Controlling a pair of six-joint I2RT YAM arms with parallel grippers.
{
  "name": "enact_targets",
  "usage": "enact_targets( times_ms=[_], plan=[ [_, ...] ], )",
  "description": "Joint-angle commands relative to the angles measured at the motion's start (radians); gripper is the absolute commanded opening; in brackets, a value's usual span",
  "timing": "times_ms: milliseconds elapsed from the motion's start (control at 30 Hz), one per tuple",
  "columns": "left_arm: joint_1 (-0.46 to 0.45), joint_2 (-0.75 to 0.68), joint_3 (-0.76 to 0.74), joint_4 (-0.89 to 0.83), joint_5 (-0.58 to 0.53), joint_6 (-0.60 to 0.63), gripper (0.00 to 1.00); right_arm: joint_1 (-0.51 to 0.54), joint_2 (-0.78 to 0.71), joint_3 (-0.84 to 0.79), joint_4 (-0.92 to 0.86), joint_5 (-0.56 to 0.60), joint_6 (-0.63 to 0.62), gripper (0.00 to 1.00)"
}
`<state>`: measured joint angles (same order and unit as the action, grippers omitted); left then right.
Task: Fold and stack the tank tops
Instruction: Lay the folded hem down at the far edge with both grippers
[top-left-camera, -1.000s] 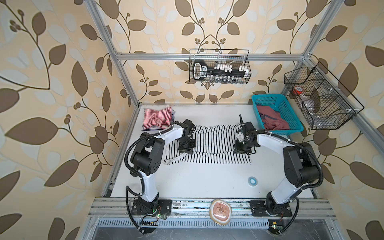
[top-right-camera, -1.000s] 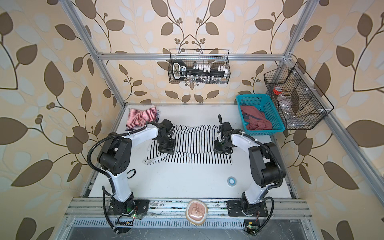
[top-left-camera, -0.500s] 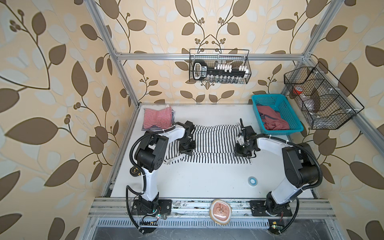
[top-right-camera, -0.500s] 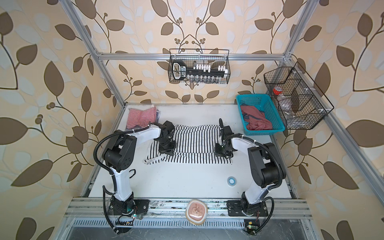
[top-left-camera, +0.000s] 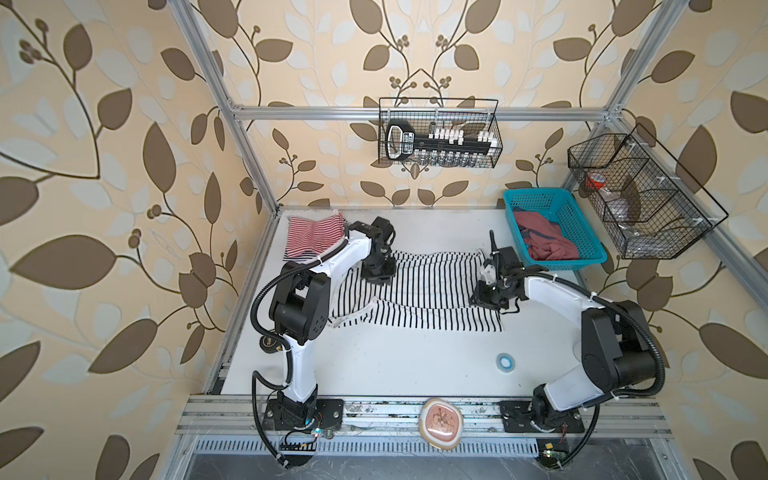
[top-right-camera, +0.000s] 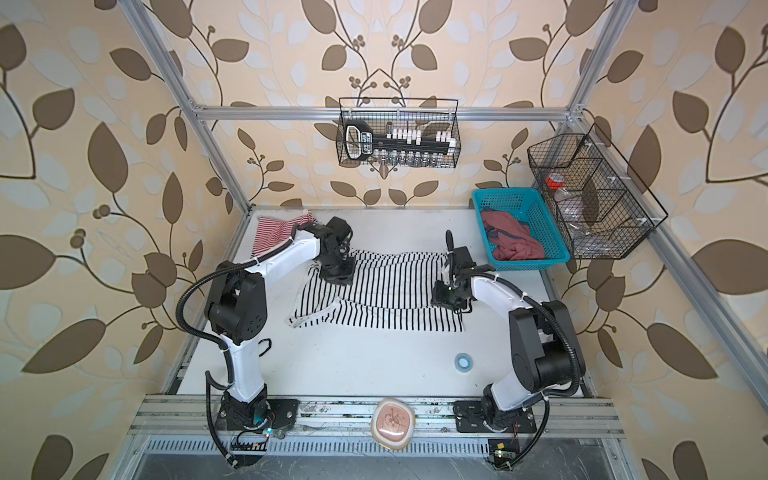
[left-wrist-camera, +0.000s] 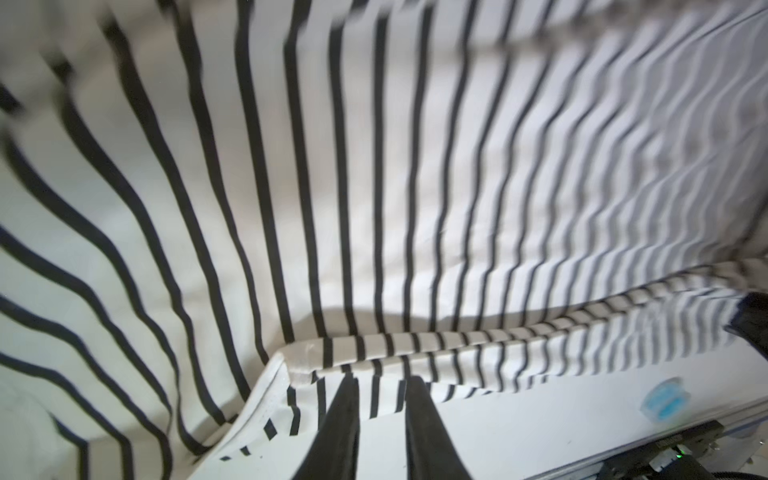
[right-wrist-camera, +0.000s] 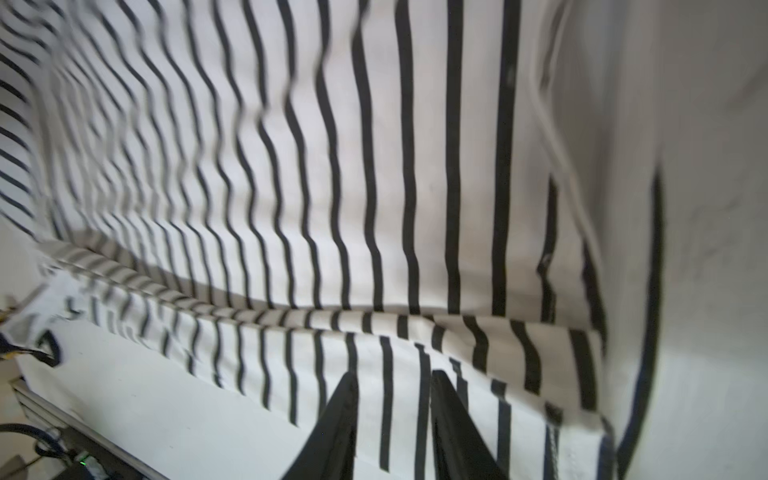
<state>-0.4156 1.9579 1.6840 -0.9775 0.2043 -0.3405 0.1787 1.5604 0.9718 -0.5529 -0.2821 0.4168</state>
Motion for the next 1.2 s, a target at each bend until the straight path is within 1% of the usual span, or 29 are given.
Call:
enact_targets(
  times_ms=[0,100,233,433,567,800,1000,1167],
  plan=[
    [0.031,0.035,0.161,-0.11,-0.06,0.044,0.26,-0.085,-0.023,0.124,0.003,-0.062,-0.027,0.32],
    [0.083,0.115,0.256,-0.142,-0.067,0.053,0.26,-0.147,0.04,0.225,-0.028,-0.069,-0.061,0.31],
    [0.143,0.224,0.341,-0.134,-0.013,0.061,0.24,-0.192,0.162,0.338,-0.041,-0.088,-0.087,0.31],
    [0.18,0.366,0.501,-0.119,0.047,0.089,0.25,-0.204,0.34,0.48,-0.033,-0.098,-0.085,0.33],
    [0.206,0.45,0.589,-0.106,0.111,0.089,0.27,-0.206,0.435,0.563,-0.041,-0.085,-0.085,0.34],
    [0.22,0.514,0.625,-0.052,0.15,0.087,0.3,-0.211,0.522,0.651,-0.046,-0.06,-0.083,0.37],
    [0.222,0.559,0.656,-0.067,0.167,0.091,0.31,-0.212,0.603,0.751,-0.103,-0.043,-0.103,0.38],
    [0.222,0.58,0.661,-0.063,0.157,0.09,0.31,-0.212,0.647,0.783,-0.107,-0.049,-0.107,0.38]
  ],
)
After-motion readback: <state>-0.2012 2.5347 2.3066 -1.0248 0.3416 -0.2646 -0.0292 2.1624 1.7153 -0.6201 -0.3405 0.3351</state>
